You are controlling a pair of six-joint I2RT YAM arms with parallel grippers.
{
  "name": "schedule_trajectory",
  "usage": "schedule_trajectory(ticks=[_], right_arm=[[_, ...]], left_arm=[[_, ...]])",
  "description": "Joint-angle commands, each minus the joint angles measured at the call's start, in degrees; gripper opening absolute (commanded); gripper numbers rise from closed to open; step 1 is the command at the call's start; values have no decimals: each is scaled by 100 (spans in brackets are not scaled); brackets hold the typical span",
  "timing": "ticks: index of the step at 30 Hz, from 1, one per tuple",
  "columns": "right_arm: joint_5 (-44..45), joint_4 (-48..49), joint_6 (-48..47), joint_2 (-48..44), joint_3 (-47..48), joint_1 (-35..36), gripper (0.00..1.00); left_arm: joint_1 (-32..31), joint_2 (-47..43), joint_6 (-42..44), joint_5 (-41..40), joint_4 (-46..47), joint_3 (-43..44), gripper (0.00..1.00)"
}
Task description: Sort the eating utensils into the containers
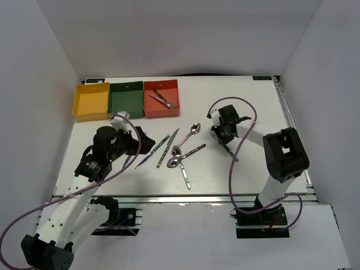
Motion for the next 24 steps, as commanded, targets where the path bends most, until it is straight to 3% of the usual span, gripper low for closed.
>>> schedule_trajectory(ticks=[1,6,10,12,17,24], right_arm=[[168,-575,288,-418,36,11,0],[-288,-146,1000,-868,818,309,0],[-280,504,1388,-448,2203,792,0],[-446,830,1379,122,2794,898,0],[-762,892,1343,1828,5553,1013,0],[-1054,2928,1380,3128,6557,1101,0]], left_arm=[[-25,-121,-16,-336,-112,51,98],[-25,-507,-130,-1336,-253,95,98],[-17,-849,-210,-1769,-350,95,98],[-16,-903,-210,-1875,-359,95,98],[19,-798,-210,-1902,-350,95,98],[159,-622,-166,-1638,-306,69,98]])
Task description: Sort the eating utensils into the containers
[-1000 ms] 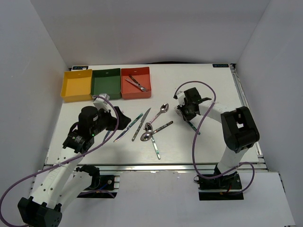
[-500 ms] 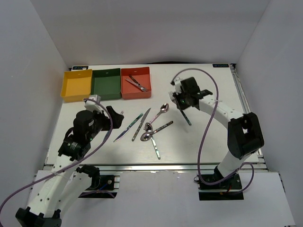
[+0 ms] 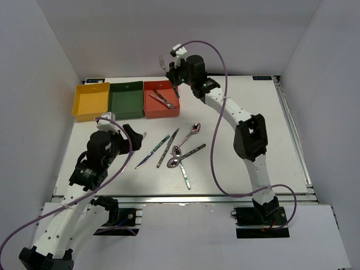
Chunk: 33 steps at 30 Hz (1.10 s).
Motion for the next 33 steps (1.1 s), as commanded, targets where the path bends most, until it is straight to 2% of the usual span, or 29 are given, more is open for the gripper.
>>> schedule_trajectory(ticks=[1,7,13,14,15,19,20,23,24,28,29,32,33], right_arm=[[-253,1320,-44,533,475,47,0],[-184,1611,-360,1623,1346,83,0],[18,1708,-360,1590,900,83,1],[27,1708,-360,1555,820,83,9],[45,1630,-360,1511,767,83,28],[-8,1269,-369,1160,766,83,53],[27,1121,-352,1072,801,83,69],[45,847,-378,598,846,83,72],[132,786,-361,431,793,83,89],[1175,67,-89,-904,65,153,89],[1918,-214,43,-1159,-189,231,89],[2784,-831,885,-2336,-1681,267,89],[2926,-876,1131,-2957,-2713,267,89]], left_arm=[[98,-36,24,115,-29,60,98],[107,-124,51,308,42,25,98],[116,-124,77,387,33,34,98],[116,-159,77,387,42,25,98],[116,-185,77,387,42,25,98],[116,-256,77,387,59,16,98],[116,-256,77,353,51,16,98],[116,-221,68,317,42,16,98],[116,-195,68,300,33,25,98],[116,-142,42,185,7,42,98],[116,-124,42,159,7,34,98],[116,33,33,167,15,34,98],[116,113,68,272,50,51,98]])
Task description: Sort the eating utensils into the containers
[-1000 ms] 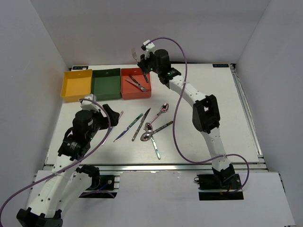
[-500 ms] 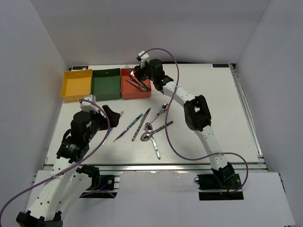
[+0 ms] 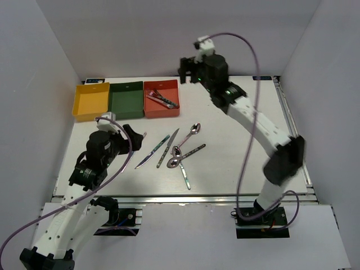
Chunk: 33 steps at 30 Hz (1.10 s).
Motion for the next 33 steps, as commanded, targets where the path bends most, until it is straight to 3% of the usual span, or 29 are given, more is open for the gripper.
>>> schedule_trajectory(ticks=[1,7,10,11,13,14,17,23,27,33], right_arm=[[1186,-657,1191,-1248,-1870,51,89],[1327,-683,2414,-3736,-5440,51,89],[1028,-894,2679,-4808,-6581,42,89],[949,-1043,2828,-5316,-6804,42,89],[983,-1254,2952,-5819,-7234,25,89],[1027,-1394,3040,-6326,-7298,7,89],[1186,-2227,3137,-7259,-7264,-2,86],[879,-2942,3111,-8448,-6921,-2,77],[598,-3311,3049,-8538,-6877,-2,77],[202,-3312,3111,-8599,-6859,-2,77]], left_arm=[[26,355,53,74,59,43,98],[-149,1873,211,541,-11,612,98],[-1245,2683,342,-433,-125,1481,98],[-1901,3391,552,-670,-334,1780,98],[-2293,4194,825,-883,-572,2674,98],[-2433,4903,1131,-797,-660,2905,96],[-2566,5855,1773,-611,-461,3408,92],[-2646,7026,2539,231,-195,4224,80],[-2663,7589,2628,636,-73,4446,77],[-2725,8082,2637,786,24,4350,62]])
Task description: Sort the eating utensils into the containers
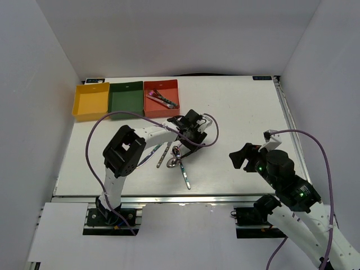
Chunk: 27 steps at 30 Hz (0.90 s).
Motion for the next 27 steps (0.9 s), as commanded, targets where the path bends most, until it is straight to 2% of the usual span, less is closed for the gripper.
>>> schedule_trajectory(ticks=[1,2,6,14,18,19,27], right_arm=[[-321,-29,73,-57,161,-24,77],[-321,32,73,-49,170,-24,77],[-374,156,64,48,214,-24,77],[-567,332,64,118,188,-24,76],[-593,323,81,48,188,-24,76],[-611,323,90,22,188,-24,76],[-567,253,90,-31,258,-24,76]], left_arm=[[-78,139,141,301,131,44,57],[-96,166,132,310,149,17,51],[-306,184,106,153,245,-159,46],[-482,246,-17,-155,342,-387,25],[-570,184,-52,-437,281,-370,10],[-596,123,-61,-463,255,-335,0],[-632,-764,-158,-762,-228,305,0]])
